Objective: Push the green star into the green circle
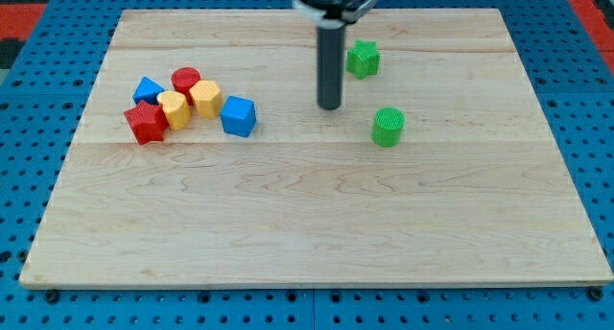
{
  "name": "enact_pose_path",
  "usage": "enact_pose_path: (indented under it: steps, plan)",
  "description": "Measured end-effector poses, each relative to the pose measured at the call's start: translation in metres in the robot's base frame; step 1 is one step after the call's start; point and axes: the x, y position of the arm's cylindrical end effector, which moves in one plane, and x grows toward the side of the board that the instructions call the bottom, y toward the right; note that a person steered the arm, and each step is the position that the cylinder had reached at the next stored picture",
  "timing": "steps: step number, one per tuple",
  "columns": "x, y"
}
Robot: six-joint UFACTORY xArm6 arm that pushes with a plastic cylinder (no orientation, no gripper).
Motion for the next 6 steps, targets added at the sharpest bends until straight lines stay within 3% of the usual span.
enact_pose_path:
  steps: [1, 3, 4, 5, 6]
  plan:
    - [-0.002, -0.026]
    - [-0.076, -0.082]
    - [-0.106, -0.015]
    - [-0.086, 0.073]
    - [-0.056, 0.069]
